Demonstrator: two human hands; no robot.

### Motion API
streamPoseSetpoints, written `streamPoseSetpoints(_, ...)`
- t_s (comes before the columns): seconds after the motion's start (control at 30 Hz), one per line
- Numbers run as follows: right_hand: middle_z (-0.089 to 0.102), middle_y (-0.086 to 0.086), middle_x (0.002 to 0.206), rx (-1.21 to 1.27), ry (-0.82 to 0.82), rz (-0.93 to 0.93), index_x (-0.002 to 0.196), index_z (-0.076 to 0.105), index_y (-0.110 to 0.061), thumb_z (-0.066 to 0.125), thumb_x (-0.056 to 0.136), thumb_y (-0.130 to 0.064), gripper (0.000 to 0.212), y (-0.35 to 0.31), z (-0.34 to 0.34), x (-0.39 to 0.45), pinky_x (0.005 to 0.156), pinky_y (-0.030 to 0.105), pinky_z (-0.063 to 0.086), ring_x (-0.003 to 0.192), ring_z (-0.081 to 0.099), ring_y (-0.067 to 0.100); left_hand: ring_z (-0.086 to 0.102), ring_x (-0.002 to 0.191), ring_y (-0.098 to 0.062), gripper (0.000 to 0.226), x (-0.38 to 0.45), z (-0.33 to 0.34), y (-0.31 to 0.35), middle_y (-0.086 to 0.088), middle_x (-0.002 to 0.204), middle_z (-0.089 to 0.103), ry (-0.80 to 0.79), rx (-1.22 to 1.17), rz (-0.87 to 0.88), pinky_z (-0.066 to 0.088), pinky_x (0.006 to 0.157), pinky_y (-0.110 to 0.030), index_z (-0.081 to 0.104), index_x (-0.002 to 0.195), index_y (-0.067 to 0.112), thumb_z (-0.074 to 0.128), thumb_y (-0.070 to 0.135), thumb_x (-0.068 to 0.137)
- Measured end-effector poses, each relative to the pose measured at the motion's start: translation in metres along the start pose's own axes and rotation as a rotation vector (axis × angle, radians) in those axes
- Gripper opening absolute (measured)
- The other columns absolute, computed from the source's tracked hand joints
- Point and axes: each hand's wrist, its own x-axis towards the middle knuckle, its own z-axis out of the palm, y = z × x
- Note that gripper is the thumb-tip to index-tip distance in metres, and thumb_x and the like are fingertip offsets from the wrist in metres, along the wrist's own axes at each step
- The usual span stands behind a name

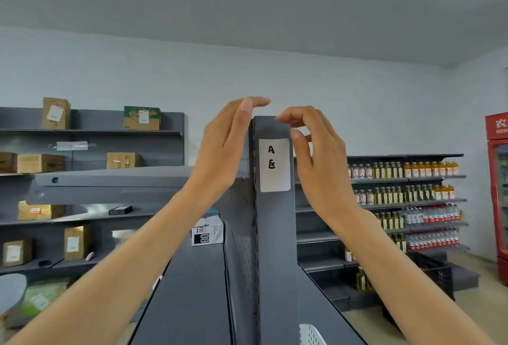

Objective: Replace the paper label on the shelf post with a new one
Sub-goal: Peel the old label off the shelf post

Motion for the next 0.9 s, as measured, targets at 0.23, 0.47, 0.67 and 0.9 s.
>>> streamPoseSetpoints(0.23, 0.053, -0.019, 0.113, -0.098, -0.013, 0.009, 0.115, 0.065, -0.023, 0.055, 0.096, -0.004, 0.029, 0.024, -0.006, -0.004, 0.086, 0.025, 0.05, 0.111, 0.05, 0.006, 0.071, 0.103, -0.005, 0.057, 0.003, 0.023, -0.009, 0.001, 0.108, 0.077, 0.014, -0.183, -0.077, 0.049, 0.089, -0.013, 0.075, 0.111, 0.01, 0.021, 0.029, 0.11)
streamPoseSetpoints(0.47, 0.061, -0.008, 0.118, -0.134, -0.002, 0.055, 0.112, 0.065, -0.024, 0.066, 0.091, -0.013, 0.024, 0.038, -0.004, -0.007, 0.075, 0.033, 0.056, 0.113, 0.05, 0.011, 0.075, 0.093, -0.014, 0.067, 0.009, 0.027, -0.016, -0.004, 0.097, 0.08, 0.111, -0.198, -0.079, 0.054, 0.086, -0.024, 0.08, 0.098, 0.008, 0.018, 0.032, 0.11)
streamPoseSetpoints(0.67, 0.064, -0.005, 0.112, -0.242, 0.087, 0.009, 0.103, 0.07, -0.025, 0.07, 0.089, -0.017, 0.017, 0.039, -0.001, -0.01, 0.064, 0.017, 0.046, 0.107, 0.048, 0.008, 0.075, 0.084, -0.013, 0.067, 0.01, 0.033, -0.017, -0.003, 0.088, 0.081, 0.173, -0.187, -0.056, 0.053, 0.079, -0.018, 0.081, 0.091, 0.009, 0.02, 0.03, 0.11)
streamPoseSetpoints(0.9, 0.063, -0.01, 0.109, -0.186, 0.101, 0.066, 0.093, 0.072, -0.027, 0.069, 0.09, -0.022, 0.006, 0.037, 0.002, -0.012, 0.063, 0.032, 0.055, 0.106, 0.052, 0.009, 0.074, 0.084, -0.015, 0.068, 0.01, 0.031, -0.017, -0.003, 0.086, 0.081, 0.172, -0.176, -0.063, 0.053, 0.081, -0.024, 0.081, 0.09, 0.013, 0.02, 0.032, 0.11)
